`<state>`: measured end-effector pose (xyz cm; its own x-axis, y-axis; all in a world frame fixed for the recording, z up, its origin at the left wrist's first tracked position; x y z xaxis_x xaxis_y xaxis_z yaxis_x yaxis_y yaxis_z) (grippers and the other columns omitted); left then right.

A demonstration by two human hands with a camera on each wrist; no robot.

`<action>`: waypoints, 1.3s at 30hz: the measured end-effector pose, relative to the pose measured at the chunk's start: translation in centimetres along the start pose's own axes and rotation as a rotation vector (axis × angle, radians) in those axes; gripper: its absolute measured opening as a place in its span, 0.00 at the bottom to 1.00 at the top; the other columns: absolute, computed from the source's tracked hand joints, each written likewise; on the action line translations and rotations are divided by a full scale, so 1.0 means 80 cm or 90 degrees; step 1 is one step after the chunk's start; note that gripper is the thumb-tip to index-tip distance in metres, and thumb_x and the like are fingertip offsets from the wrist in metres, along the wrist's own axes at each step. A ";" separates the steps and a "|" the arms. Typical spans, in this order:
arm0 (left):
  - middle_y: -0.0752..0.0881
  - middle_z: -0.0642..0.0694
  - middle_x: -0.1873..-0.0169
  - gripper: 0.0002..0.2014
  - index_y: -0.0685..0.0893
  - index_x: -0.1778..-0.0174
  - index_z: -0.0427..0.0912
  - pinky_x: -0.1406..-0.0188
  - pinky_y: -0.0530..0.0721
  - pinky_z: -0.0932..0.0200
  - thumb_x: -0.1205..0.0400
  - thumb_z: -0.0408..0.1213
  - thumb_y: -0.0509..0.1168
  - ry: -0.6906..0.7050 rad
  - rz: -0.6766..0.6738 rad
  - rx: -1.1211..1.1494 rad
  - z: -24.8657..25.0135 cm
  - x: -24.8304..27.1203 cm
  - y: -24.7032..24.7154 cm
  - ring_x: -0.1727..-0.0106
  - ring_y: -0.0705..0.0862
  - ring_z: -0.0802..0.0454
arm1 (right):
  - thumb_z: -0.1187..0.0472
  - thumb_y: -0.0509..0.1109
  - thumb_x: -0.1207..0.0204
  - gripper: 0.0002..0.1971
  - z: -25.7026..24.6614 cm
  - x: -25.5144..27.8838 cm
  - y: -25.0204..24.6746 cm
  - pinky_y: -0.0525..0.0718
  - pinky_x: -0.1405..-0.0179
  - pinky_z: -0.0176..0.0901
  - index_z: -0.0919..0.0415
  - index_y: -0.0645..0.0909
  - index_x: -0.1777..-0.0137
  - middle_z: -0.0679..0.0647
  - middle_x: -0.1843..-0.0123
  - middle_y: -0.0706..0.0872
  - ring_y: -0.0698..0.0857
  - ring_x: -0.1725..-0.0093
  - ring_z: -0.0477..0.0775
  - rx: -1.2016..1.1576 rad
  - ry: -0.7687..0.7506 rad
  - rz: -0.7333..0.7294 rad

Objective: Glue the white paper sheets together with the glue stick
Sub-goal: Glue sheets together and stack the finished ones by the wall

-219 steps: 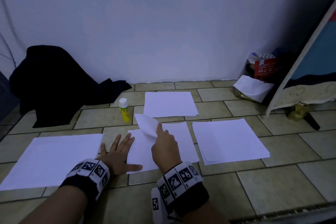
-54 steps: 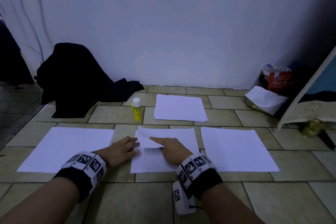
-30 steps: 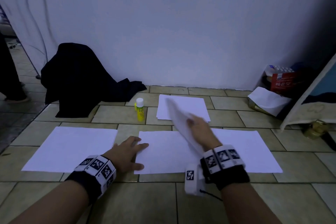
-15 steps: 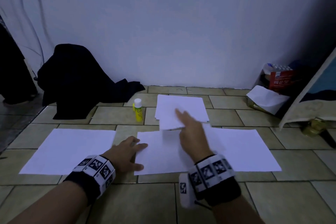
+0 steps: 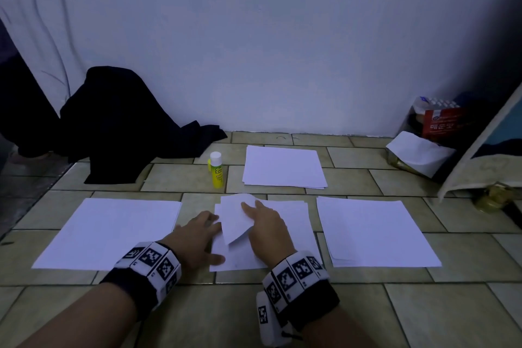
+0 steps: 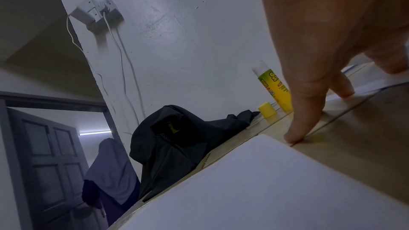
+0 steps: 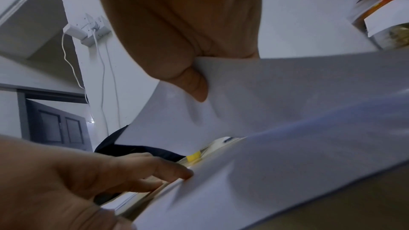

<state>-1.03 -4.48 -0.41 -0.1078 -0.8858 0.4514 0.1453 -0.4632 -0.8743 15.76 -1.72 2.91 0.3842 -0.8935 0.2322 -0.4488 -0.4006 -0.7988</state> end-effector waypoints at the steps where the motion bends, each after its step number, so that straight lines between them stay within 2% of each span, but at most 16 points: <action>1: 0.52 0.49 0.18 0.39 0.56 0.17 0.52 0.22 0.65 0.41 0.21 0.59 0.65 0.002 -0.001 -0.002 0.000 0.000 0.000 0.19 0.59 0.48 | 0.72 0.52 0.19 0.31 0.002 0.001 0.000 0.62 0.22 0.61 0.47 0.63 0.19 0.53 0.16 0.59 0.62 0.20 0.59 0.002 -0.003 -0.004; 7: 0.51 0.48 0.18 0.39 0.57 0.17 0.52 0.21 0.64 0.39 0.21 0.59 0.65 0.000 -0.007 0.003 0.001 0.003 -0.002 0.19 0.59 0.48 | 0.74 0.52 0.19 0.32 0.011 0.005 -0.005 0.58 0.19 0.58 0.48 0.63 0.19 0.53 0.15 0.58 0.60 0.19 0.58 0.016 -0.023 -0.032; 12: 0.50 0.48 0.17 0.39 0.54 0.16 0.51 0.20 0.62 0.39 0.19 0.58 0.64 -0.003 -0.017 -0.018 0.007 0.006 -0.007 0.18 0.57 0.48 | 0.73 0.52 0.19 0.31 0.013 0.003 -0.006 0.59 0.19 0.56 0.48 0.63 0.18 0.54 0.15 0.57 0.60 0.18 0.58 0.012 -0.016 -0.021; 17: 0.50 0.49 0.17 0.38 0.55 0.16 0.52 0.20 0.61 0.37 0.19 0.58 0.63 -0.008 -0.015 -0.019 0.007 0.008 -0.005 0.18 0.57 0.48 | 0.72 0.51 0.19 0.30 0.010 0.005 -0.002 0.58 0.19 0.53 0.49 0.65 0.19 0.55 0.16 0.60 0.61 0.19 0.57 -0.020 -0.031 -0.007; 26: 0.48 0.49 0.17 0.38 0.54 0.16 0.52 0.19 0.58 0.37 0.19 0.59 0.62 -0.010 -0.016 -0.024 0.006 0.008 -0.003 0.17 0.56 0.48 | 0.72 0.51 0.18 0.30 0.007 0.004 -0.001 0.59 0.19 0.54 0.48 0.64 0.19 0.55 0.16 0.60 0.61 0.19 0.57 -0.006 -0.035 -0.030; 31: 0.48 0.49 0.17 0.37 0.53 0.16 0.54 0.19 0.59 0.37 0.18 0.59 0.61 -0.002 -0.021 -0.025 0.004 0.008 -0.004 0.17 0.56 0.48 | 0.73 0.52 0.19 0.30 0.005 0.009 -0.006 0.60 0.24 0.44 0.51 0.62 0.18 0.57 0.19 0.65 0.65 0.21 0.58 0.007 -0.056 -0.055; 39: 0.47 0.50 0.17 0.36 0.54 0.16 0.55 0.19 0.58 0.38 0.18 0.59 0.61 0.003 -0.021 -0.028 0.002 0.009 -0.002 0.17 0.56 0.49 | 0.72 0.52 0.18 0.28 0.005 0.011 -0.010 0.61 0.25 0.42 0.53 0.64 0.19 0.60 0.21 0.69 0.68 0.23 0.58 0.022 -0.066 -0.068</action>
<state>-1.01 -5.06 0.12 -0.1168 -0.8698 0.4793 0.0975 -0.4903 -0.8661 16.76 -2.11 3.54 0.5101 -0.8198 0.2601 -0.3739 -0.4837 -0.7913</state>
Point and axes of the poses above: each hand's wrist, its own x-axis away from the middle knuckle, its own y-axis out of the palm, z = x × y, the point moved 1 cm from there along -x, towards the middle knuckle
